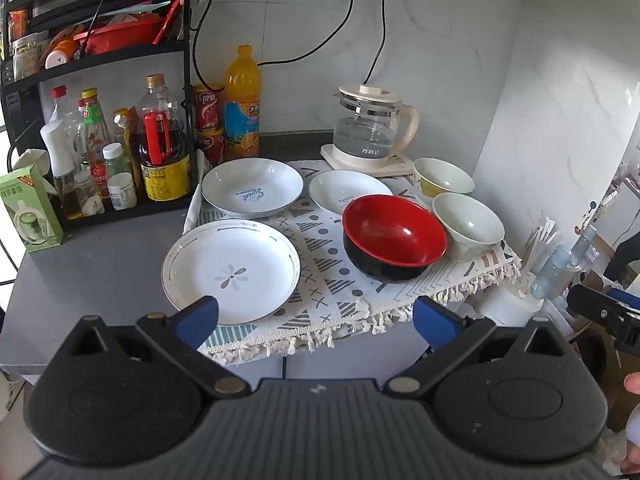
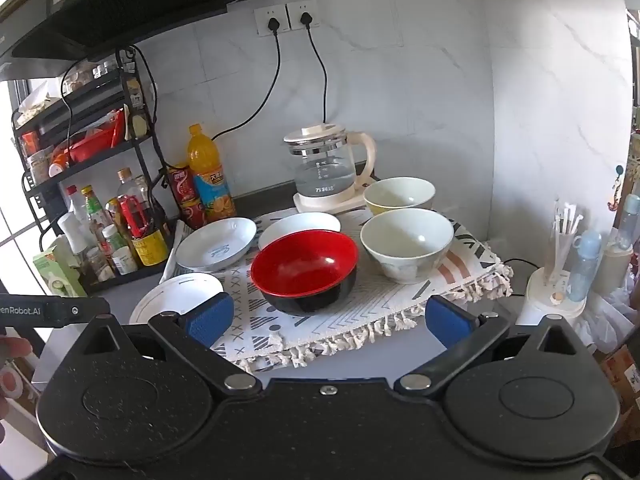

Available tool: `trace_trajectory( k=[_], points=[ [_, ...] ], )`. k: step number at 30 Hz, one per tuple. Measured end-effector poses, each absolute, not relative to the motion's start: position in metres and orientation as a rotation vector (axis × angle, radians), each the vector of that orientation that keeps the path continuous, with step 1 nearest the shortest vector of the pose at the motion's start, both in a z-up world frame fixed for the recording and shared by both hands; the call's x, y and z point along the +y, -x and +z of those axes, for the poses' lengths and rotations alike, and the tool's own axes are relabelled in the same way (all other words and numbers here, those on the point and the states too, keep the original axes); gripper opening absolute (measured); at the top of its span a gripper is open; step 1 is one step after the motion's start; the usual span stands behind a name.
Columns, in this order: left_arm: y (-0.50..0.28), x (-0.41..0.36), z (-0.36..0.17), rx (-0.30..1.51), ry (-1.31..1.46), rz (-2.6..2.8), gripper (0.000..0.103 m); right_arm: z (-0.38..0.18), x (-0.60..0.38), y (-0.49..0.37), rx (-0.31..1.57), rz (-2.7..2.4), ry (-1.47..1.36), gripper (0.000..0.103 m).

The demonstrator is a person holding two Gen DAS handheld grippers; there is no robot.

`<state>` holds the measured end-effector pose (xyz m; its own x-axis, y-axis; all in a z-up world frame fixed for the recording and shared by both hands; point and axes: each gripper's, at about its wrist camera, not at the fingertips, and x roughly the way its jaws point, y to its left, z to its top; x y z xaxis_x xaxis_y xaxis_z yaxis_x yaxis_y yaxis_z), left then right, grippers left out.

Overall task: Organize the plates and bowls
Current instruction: 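Move both grippers toward the large white bowl beside the red bowl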

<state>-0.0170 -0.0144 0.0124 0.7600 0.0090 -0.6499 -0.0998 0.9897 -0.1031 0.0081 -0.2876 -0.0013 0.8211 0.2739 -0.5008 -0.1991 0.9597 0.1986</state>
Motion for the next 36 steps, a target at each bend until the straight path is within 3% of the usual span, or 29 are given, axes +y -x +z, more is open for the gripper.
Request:
trace_trajectory(
  k=[36],
  points=[
    [-0.026,-0.034,0.005,0.726,0.138,0.071,0.102,-0.018,-0.302,-0.048,0.569,0.201,-0.048,0.103]
  ],
)
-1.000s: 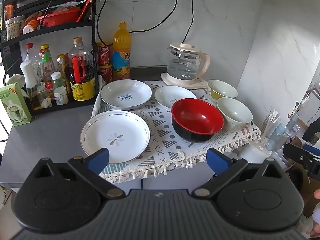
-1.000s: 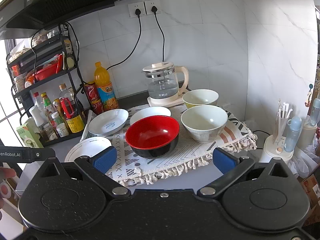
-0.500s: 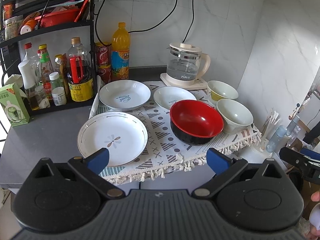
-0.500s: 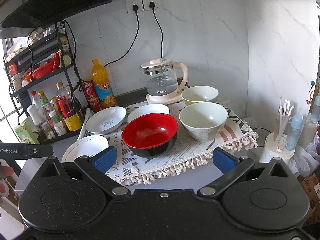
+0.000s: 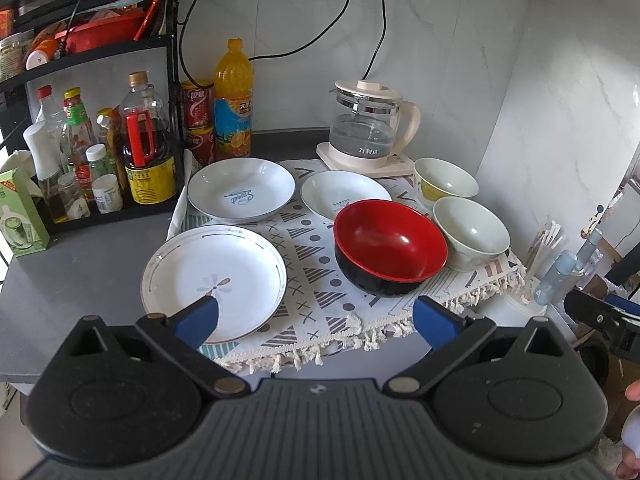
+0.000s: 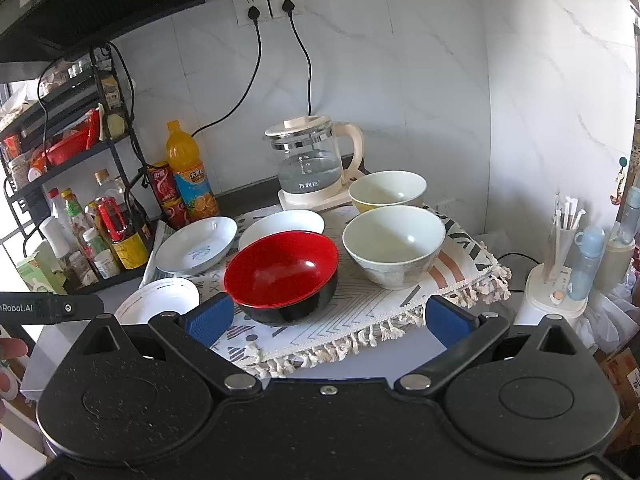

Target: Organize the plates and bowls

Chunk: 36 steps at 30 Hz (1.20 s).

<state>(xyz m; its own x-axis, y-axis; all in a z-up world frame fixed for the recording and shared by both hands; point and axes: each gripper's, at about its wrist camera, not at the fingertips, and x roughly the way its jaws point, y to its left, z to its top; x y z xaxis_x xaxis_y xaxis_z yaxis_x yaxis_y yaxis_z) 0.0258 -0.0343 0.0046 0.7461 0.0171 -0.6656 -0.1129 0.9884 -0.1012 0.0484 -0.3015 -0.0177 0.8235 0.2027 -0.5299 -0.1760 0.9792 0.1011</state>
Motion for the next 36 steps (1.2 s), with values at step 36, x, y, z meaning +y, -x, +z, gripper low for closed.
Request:
trace_trajectory(
  k=[36],
  points=[
    [-0.263,-0.073,-0.038,0.855,0.213,-0.078,0.1,-0.067,-0.356,-0.242,0.796,0.097,-0.208,0.088]
  ],
)
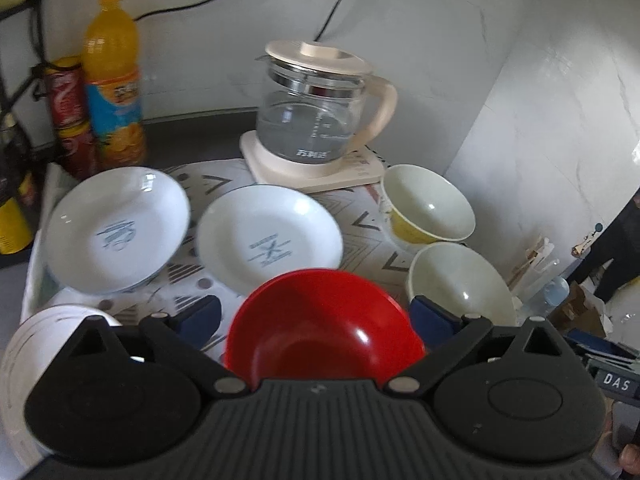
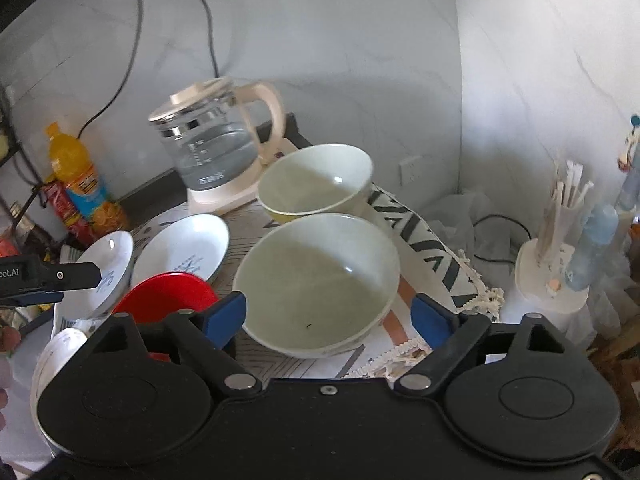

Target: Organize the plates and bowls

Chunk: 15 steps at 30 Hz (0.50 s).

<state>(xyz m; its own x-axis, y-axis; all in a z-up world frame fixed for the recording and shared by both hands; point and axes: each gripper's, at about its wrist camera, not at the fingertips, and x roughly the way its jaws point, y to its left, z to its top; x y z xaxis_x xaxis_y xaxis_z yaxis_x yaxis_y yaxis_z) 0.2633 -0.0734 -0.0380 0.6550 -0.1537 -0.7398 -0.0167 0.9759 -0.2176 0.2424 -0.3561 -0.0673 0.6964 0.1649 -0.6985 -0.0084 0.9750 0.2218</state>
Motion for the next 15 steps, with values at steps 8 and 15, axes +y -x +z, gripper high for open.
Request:
trace_trajectory(
  k=[8,15],
  points=[
    [-0.304,-0.089,-0.049,0.891,0.2,-0.147,0.097,-0.082,-0.365,-0.265,0.846,0.066,-0.25,0.078],
    [-0.328,-0.101,-0.06,0.933,0.213,-0.207,0.093,-0.098,-0.375,-0.279,0.904,0.046,-0.307,0.062]
  ],
)
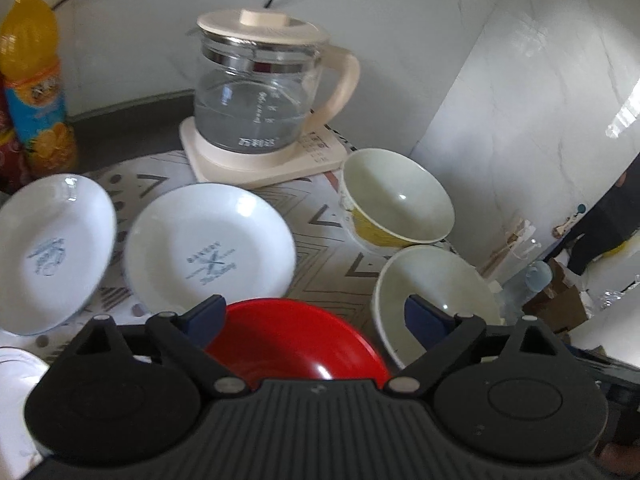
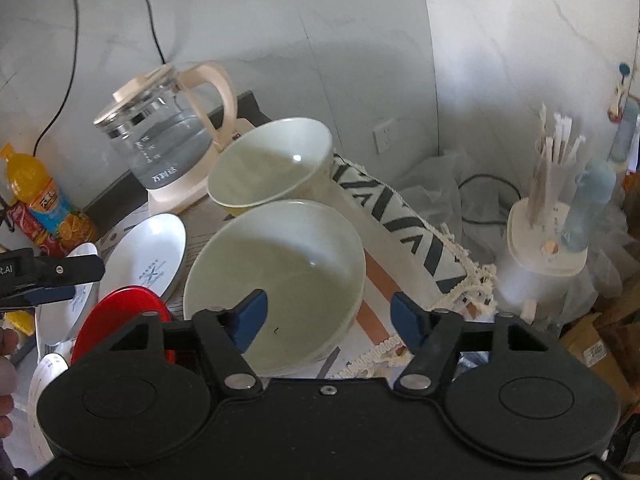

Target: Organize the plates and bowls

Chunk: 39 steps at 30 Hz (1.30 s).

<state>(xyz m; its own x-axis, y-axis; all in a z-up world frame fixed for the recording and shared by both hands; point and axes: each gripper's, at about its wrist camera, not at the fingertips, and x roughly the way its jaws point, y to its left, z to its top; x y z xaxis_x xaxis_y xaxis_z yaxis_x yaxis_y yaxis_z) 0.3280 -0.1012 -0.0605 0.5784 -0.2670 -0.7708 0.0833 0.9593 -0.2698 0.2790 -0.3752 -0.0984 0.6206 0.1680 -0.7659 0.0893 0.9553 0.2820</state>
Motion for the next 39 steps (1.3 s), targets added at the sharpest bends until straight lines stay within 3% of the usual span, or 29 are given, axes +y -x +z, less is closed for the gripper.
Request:
trace_trajectory(
  k=[3,8,11,19,23,29,39],
  points=[
    [-0.337,-0.109,-0.067,0.949,0.208,-0.236,0.089,-0.104,-0.376,-0.284,0.925,0.046,-0.315,0.056],
    [-0.354,-0.123,-0.079,0.996,0.205,-0.278,0.069,-0.113,-0.379,-0.292,0.961,0.057,-0.326,0.041],
    [-0.362,-0.135,-0.082,1.0,0.197,-0.308,0.066,-0.12,-0.381,-0.299,0.989,0.066,-0.332,0.033],
    [-0.383,-0.157,-0.104,1.069,0.157,-0.314,0.056,-0.133,-0.38,-0.311,1.032,0.067,-0.334,0.032],
    [-0.39,-0.168,-0.113,1.09,0.127,-0.331,0.039,-0.137,-0.38,-0.314,1.037,0.066,-0.333,0.025],
    [-0.401,-0.182,-0.128,1.147,0.133,-0.352,0.028,-0.141,-0.378,-0.323,1.072,0.058,-0.317,0.016],
    [-0.403,-0.192,-0.127,1.154,0.122,-0.329,0.019,-0.128,-0.385,-0.321,1.022,0.062,-0.322,0.015]
  ],
)
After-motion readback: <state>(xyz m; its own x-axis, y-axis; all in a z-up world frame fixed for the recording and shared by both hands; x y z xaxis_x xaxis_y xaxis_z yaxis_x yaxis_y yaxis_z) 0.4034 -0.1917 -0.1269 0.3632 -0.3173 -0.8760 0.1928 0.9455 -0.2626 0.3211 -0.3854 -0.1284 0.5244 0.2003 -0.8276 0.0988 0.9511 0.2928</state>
